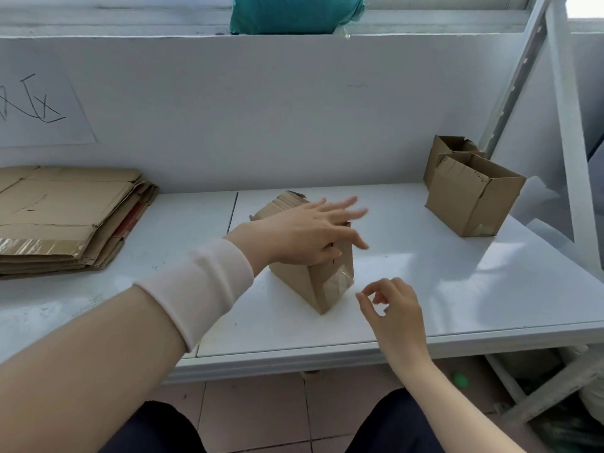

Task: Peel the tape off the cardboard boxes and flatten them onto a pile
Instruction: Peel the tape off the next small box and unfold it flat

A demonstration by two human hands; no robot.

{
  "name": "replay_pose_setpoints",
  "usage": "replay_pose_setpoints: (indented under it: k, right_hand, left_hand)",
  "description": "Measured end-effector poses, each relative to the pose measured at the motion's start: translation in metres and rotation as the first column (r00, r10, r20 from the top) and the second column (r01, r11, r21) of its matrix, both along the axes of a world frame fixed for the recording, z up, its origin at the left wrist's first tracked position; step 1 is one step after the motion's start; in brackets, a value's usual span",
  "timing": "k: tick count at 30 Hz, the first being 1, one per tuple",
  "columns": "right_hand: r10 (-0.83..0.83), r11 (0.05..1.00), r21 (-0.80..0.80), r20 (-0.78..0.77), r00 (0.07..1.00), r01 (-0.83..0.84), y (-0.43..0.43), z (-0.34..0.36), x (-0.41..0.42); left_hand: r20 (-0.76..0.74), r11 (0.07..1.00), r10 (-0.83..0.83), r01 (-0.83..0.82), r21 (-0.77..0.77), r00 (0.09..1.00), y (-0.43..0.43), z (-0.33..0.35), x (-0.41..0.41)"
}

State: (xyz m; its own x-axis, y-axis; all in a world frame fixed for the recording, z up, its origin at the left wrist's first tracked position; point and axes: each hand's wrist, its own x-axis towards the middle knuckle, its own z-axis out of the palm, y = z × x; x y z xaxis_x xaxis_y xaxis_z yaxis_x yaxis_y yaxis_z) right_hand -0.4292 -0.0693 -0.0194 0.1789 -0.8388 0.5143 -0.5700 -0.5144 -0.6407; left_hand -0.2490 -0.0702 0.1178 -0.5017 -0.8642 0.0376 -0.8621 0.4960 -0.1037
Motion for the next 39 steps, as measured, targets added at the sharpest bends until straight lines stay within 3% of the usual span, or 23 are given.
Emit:
replay_pose_setpoints:
  k: [4, 6, 9, 13, 20, 23, 26, 31, 36, 39]
  right_hand:
    - [0.014, 1.000, -0.007, 0.049, 0.999, -0.014, -0.008, 0.017, 0.000]
    - [0.017, 1.000, 0.015, 0.072, 0.997, -0.019, -0.008, 0.022, 0.002]
    - [-0.047, 0.990, 0.136, 0.181, 0.982, 0.022, -0.014, 0.034, 0.000]
    - [-0.139, 0.960, 0.275, 0.311, 0.940, 0.051, -0.033, 0.053, -0.008]
    - [-0.256, 0.929, 0.352, 0.389, 0.885, 0.114, -0.051, 0.091, 0.012]
    - [-0.072, 0.920, 0.359, 0.546, 0.835, -0.156, -0.039, 0.109, 0.037]
    - [0.099, 0.924, 0.260, 0.544, 0.833, -0.280, -0.014, 0.123, 0.067]
    - [0.118, 0.969, 0.118, 0.545, 0.830, -0.215, -0.002, 0.134, 0.086]
    - [0.110, 0.991, 0.021, 0.471, 0.875, -0.135, 0.009, 0.144, 0.098]
    - [0.169, 0.985, -0.056, 0.436, 0.884, -0.161, 0.020, 0.150, 0.107]
  left_hand:
    - [0.224, 1.000, 0.005, 0.001, -0.028, 0.975, 0.002, 0.001, 0.008]
    - [0.230, 0.998, 0.009, 0.006, -0.066, 0.973, 0.007, 0.004, 0.013]
    - [-0.066, 0.994, 0.032, -0.039, -0.102, 0.997, 0.019, 0.016, 0.028]
    - [-0.400, 0.983, 0.060, -0.125, -0.137, 0.915, 0.045, 0.022, 0.066]
    - [-0.641, 0.902, 0.140, -0.365, -0.233, 0.754, 0.085, 0.002, 0.104]
    - [-0.709, 0.872, 0.130, -0.420, -0.251, 0.693, 0.093, -0.002, 0.109]
    - [-0.733, 0.863, 0.100, -0.425, -0.273, 0.673, 0.095, -0.002, 0.102]
    - [-0.729, 0.823, 0.174, -0.504, -0.261, 0.662, 0.098, -0.003, 0.102]
    - [-0.502, 0.736, 0.387, -0.587, -0.337, 0.774, 0.096, 0.011, 0.098]
    - [-0.420, 0.719, 0.425, -0.581, -0.382, 0.802, 0.089, 0.022, 0.087]
